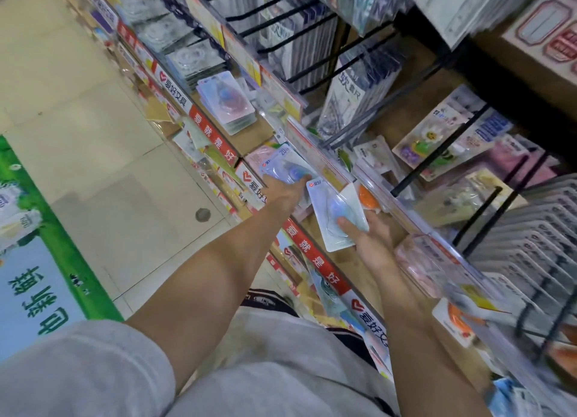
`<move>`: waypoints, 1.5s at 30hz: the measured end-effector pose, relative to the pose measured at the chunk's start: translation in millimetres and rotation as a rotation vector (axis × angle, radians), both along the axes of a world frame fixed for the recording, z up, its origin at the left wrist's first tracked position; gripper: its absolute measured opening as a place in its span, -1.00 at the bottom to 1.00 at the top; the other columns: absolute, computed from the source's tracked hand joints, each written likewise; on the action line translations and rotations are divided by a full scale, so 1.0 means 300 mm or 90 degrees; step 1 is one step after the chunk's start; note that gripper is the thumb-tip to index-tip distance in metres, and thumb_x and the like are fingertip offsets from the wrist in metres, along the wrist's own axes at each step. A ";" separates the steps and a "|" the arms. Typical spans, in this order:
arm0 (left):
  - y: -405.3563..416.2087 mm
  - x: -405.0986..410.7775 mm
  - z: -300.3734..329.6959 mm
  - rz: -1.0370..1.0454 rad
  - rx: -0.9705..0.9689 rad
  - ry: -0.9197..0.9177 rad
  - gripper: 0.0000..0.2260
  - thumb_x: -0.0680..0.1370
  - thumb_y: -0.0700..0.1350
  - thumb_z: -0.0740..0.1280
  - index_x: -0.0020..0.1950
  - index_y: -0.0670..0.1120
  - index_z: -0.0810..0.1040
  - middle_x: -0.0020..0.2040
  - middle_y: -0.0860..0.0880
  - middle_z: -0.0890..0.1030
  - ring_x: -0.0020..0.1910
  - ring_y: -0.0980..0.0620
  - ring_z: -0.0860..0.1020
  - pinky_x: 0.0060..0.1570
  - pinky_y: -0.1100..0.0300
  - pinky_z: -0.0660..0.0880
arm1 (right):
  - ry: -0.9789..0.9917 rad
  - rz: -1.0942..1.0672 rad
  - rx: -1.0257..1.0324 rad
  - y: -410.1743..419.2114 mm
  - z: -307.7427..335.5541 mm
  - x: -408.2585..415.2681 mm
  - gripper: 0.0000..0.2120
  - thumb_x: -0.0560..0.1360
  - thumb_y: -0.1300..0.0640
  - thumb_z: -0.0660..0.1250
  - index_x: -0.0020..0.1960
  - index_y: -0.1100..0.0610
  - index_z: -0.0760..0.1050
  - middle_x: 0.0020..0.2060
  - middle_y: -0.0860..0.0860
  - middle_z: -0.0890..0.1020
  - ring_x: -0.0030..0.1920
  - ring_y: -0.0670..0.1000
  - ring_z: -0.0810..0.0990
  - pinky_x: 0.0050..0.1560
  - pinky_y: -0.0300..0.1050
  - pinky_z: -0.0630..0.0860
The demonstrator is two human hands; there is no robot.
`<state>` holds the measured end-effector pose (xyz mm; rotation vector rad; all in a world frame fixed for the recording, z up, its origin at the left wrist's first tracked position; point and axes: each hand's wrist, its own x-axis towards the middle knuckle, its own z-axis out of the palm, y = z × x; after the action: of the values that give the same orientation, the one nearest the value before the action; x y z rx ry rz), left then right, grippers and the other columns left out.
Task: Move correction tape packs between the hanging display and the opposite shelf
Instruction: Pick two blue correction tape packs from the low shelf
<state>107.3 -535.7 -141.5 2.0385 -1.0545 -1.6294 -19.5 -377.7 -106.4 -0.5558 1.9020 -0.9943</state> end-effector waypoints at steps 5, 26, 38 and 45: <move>0.041 0.042 0.001 0.017 -0.090 0.076 -0.25 0.51 0.02 0.50 0.56 -0.13 0.20 0.34 -0.02 0.46 0.30 -0.03 0.48 0.23 0.14 0.41 | 0.000 0.007 -0.012 -0.010 0.012 0.022 -0.82 0.45 0.00 0.54 -0.07 -0.14 0.54 -0.04 -0.13 0.68 -0.08 -0.13 0.65 -0.04 -0.12 0.59; -0.004 0.720 0.142 0.144 -0.204 0.214 -0.62 0.60 -0.14 0.41 0.38 -0.02 0.40 0.12 0.07 0.63 -0.02 0.02 0.69 -0.33 0.06 0.63 | -0.134 0.131 -0.120 -0.382 0.074 0.551 -0.81 0.56 0.26 0.40 0.17 0.20 0.56 -0.10 -0.02 0.68 -0.13 -0.12 0.66 -0.21 -0.34 0.53; -0.290 1.342 0.378 0.252 -0.307 0.225 -0.59 0.46 -0.07 0.45 0.28 -0.08 0.47 0.17 -0.14 0.63 -0.05 -0.12 0.69 -0.36 -0.01 0.61 | -0.199 0.234 -0.192 -0.890 0.250 1.181 -0.80 0.51 0.10 0.46 0.13 0.03 0.60 -0.02 0.01 0.72 -0.09 0.00 0.69 -0.22 0.01 0.55; -0.493 1.611 0.578 0.292 -0.435 0.224 -0.70 0.53 -0.17 0.46 0.22 -0.07 0.49 0.12 -0.09 0.66 0.00 -0.16 0.68 -0.29 -0.09 0.62 | -0.233 0.287 -0.286 -1.128 0.437 1.443 -0.71 0.51 0.10 0.47 0.22 0.01 0.59 0.08 -0.07 0.71 0.13 -0.01 0.68 0.16 -0.04 0.58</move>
<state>590.7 -683.5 32.0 1.3489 -0.7870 -1.1207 413.5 -716.1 24.6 -0.9403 1.1606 -1.1285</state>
